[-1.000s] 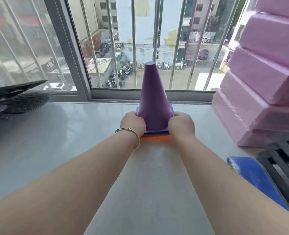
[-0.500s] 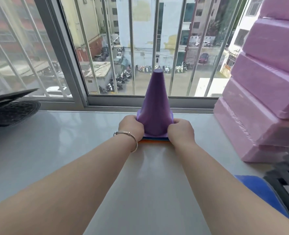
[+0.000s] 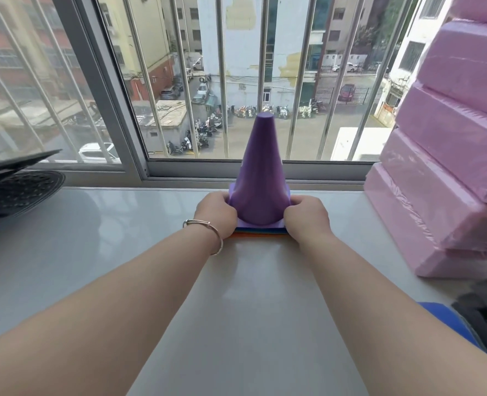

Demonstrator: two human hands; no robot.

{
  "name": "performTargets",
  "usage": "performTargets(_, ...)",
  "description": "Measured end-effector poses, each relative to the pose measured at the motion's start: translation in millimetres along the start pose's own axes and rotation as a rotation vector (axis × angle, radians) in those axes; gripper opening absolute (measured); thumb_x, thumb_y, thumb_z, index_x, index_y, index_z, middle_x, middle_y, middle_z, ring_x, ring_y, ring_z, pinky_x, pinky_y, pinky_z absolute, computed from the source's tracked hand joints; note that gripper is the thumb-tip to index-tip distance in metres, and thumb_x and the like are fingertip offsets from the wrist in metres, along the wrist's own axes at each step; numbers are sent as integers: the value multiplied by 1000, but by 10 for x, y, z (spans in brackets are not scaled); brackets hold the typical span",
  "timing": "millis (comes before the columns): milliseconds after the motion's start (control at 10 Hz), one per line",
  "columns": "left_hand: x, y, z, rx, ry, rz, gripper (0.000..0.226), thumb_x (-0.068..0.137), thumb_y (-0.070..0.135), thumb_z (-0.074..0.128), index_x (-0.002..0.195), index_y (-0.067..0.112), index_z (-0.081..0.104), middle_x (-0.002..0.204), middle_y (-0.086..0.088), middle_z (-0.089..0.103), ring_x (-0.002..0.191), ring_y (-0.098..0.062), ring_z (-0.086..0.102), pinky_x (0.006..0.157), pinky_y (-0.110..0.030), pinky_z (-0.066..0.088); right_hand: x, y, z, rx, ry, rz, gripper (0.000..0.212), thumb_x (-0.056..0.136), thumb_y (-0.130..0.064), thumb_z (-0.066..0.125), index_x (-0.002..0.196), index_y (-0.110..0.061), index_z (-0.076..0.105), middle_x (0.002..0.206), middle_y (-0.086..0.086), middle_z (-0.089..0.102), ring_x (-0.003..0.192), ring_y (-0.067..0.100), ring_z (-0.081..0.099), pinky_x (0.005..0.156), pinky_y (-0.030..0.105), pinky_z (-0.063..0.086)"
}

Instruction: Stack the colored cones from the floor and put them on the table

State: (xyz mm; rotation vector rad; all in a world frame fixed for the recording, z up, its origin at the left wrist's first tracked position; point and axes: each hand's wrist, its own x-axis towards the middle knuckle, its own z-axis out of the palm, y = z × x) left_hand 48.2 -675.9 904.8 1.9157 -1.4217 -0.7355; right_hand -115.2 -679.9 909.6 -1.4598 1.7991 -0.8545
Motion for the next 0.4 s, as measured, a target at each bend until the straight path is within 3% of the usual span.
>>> performTargets(100,-16,-50,9,11,16,67,35,81,0,39,98,11,69,97,-17,70,92,-37,60,81,-37,50,-23,10,-18,-30,3,-31,24,65,9,37,61,-15,40,58,1,32,57,21,24,48,32,17)
performTargets(300,-93,-78,-33,104,36,159,30,90,7,40,104,10,66,98,-15,68,94,-36,58,80,-36,47,-80,43,-30,-131,17,-88,24,73,7,38,66,-13,50,61,3,41,62,23,33,48,31,23)
performTargets(400,-113,-37,-63,159,74,137,27,93,16,43,110,7,61,109,-18,66,105,-38,56,87,-39,47,-76,45,-28,-184,83,-80,22,84,-1,40,84,-11,59,83,11,57,81,31,47,55,31,34)
